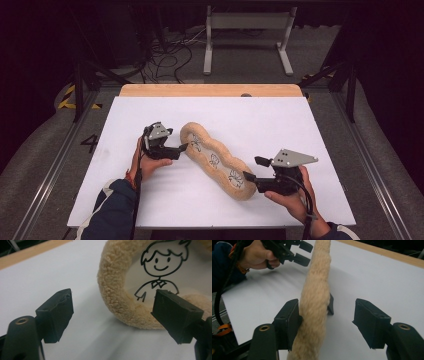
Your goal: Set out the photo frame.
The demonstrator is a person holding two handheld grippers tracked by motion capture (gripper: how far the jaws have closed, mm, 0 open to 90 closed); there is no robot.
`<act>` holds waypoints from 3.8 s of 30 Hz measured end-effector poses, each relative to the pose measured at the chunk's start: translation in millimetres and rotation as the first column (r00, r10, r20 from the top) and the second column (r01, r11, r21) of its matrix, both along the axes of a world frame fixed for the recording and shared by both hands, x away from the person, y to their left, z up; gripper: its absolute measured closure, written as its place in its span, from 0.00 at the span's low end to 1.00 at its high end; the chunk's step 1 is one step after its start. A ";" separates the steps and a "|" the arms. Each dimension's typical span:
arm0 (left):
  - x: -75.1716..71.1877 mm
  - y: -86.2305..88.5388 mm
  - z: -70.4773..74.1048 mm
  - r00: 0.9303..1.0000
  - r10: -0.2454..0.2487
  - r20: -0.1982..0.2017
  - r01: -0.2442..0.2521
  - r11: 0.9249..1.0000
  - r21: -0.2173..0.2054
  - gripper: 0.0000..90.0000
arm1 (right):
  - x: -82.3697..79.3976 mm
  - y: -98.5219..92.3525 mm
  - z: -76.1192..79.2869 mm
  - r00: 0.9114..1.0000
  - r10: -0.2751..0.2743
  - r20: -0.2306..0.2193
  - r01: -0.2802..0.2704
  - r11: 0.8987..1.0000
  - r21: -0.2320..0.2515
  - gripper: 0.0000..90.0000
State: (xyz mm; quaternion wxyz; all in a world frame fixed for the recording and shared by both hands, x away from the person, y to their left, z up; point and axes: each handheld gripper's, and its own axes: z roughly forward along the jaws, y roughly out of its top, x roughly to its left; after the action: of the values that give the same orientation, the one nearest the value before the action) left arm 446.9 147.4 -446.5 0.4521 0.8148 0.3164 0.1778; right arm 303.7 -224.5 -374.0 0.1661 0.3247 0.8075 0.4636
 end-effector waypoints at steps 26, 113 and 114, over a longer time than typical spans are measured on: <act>8.4 -5.5 -3.4 0.998 -0.055 -0.016 0.055 0.998 0.006 0.70 | -39.8 0.0 -36.5 0.998 -0.054 0.024 0.053 0.999 0.010 0.68; -48.3 33.2 13.1 0.999 -0.030 0.016 0.031 1.000 -0.008 0.70 | 8.5 -22.3 -49.8 0.983 -0.174 0.049 0.175 0.985 -0.010 0.63; -48.1 33.2 13.7 0.999 -0.036 0.029 0.036 0.999 -0.012 0.69 | 8.1 -22.9 -49.0 0.983 -0.176 0.055 0.177 0.984 -0.008 0.62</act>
State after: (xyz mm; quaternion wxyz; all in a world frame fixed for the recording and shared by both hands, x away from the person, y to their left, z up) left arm 398.8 180.6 -432.8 0.4647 0.8149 0.2962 0.1796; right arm 311.8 -247.4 -423.1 0.2303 0.3813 0.7737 0.4506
